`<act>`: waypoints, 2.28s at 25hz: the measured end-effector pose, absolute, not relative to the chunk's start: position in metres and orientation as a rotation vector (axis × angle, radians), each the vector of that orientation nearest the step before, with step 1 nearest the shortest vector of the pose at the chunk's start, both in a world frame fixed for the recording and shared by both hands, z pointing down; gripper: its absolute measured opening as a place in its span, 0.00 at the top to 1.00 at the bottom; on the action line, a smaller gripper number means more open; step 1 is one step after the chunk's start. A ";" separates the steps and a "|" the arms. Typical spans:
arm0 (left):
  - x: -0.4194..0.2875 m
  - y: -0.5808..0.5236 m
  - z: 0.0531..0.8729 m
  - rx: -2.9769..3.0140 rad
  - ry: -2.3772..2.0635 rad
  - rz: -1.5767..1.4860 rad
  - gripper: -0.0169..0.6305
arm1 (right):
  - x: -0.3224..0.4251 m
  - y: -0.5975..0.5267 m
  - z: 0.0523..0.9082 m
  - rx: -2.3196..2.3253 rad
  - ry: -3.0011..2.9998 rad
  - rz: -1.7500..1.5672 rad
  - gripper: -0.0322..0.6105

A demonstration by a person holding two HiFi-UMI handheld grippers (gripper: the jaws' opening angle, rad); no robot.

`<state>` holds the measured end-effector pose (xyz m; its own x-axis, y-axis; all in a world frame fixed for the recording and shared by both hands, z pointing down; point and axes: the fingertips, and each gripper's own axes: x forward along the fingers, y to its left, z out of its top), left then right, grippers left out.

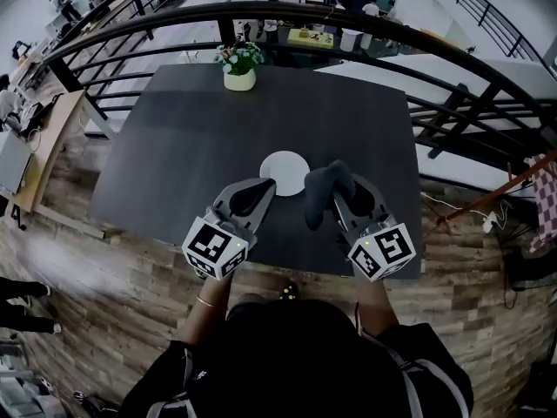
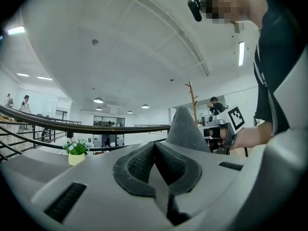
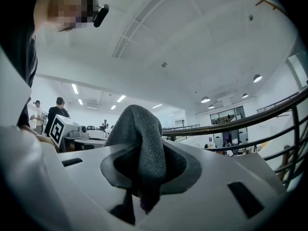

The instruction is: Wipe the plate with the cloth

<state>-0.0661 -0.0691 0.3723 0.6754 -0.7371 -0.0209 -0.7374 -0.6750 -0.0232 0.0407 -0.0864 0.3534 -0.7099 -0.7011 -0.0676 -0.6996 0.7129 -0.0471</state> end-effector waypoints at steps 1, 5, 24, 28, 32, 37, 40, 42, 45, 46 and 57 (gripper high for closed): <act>-0.065 -0.074 0.374 -2.849 1.252 0.010 0.97 | 0.042 -0.092 0.354 -1.159 2.831 -0.022 0.81; -0.068 -0.089 0.382 -2.855 1.266 -0.007 0.97 | 0.039 -0.104 0.362 -1.154 2.843 -0.046 0.81; -0.099 -0.193 0.427 -2.983 1.109 -0.106 0.97 | -0.001 -0.204 0.405 -1.342 2.829 -0.178 0.82; -0.104 -0.209 0.434 -3.003 1.065 -0.108 0.97 | -0.008 -0.221 0.416 -1.364 2.827 -0.206 0.81; -0.109 -0.218 0.441 -3.026 1.074 -0.114 0.97 | -0.015 -0.231 0.428 -1.381 2.853 -0.244 0.82; -0.109 -0.233 0.463 -3.063 1.075 -0.146 0.97 | -0.019 -0.244 0.449 -1.411 2.869 -0.290 0.81; -0.107 -0.237 0.476 -3.094 1.078 -0.163 0.97 | -0.019 -0.247 0.462 -1.425 2.890 -0.324 0.81; -0.104 -0.238 0.485 -3.114 1.075 -0.177 0.97 | -0.019 -0.249 0.471 -1.432 2.906 -0.350 0.82; -0.100 -0.239 0.498 -3.139 1.063 -0.202 0.97 | -0.017 -0.252 0.486 -1.444 2.935 -0.380 0.82; -0.099 -0.239 0.501 -3.148 1.056 -0.199 0.97 | -0.017 -0.253 0.490 -1.451 2.944 -0.389 0.82; -0.096 -0.242 0.532 -3.199 1.007 -0.280 0.97 | -0.010 -0.261 0.553 -1.550 3.118 -0.473 0.82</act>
